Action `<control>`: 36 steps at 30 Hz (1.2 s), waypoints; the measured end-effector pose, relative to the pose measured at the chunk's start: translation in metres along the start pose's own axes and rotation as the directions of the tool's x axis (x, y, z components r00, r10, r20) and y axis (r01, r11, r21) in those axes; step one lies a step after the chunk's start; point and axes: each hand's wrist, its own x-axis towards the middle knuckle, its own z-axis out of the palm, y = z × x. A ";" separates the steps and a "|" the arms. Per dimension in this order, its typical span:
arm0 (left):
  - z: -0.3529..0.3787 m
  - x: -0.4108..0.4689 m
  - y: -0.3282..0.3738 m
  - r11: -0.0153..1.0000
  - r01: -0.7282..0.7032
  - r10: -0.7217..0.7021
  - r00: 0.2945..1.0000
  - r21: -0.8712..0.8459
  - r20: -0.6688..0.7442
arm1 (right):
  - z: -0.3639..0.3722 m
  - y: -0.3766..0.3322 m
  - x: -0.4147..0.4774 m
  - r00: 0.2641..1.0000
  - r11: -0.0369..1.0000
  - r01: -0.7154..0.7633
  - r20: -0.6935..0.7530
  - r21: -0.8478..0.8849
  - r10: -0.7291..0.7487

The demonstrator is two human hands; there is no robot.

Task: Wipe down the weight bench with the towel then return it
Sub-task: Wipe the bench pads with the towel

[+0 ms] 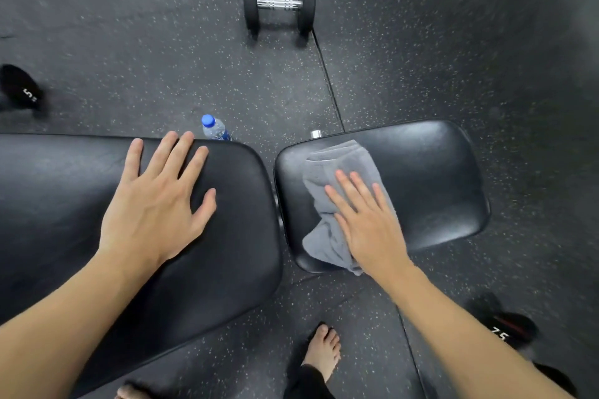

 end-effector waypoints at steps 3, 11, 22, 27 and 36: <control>0.001 0.000 0.002 1.000 0.003 -0.003 1.000 -0.003 -0.013 | -0.010 0.052 -0.022 0.982 0.982 -0.186 -0.007 0.021 0.186; 0.005 0.000 0.003 1.000 -0.009 0.010 0.999 0.025 -0.044 | -0.011 -0.016 0.041 0.944 0.941 -0.320 -0.046 0.111 0.327; 0.015 0.001 -0.001 1.000 0.001 -0.001 0.996 0.009 -0.085 | 0.006 0.034 -0.055 0.978 0.978 -0.209 -0.034 -0.027 0.208; 0.008 0.004 0.037 0.998 0.050 -0.053 0.997 -0.044 -0.061 | -0.026 0.092 -0.004 0.870 0.875 -0.472 -0.103 0.104 0.481; 0.016 0.007 0.057 1.000 0.002 -0.002 1.000 0.017 0.011 | -0.033 0.014 0.126 0.964 0.965 -0.259 -0.047 0.050 0.261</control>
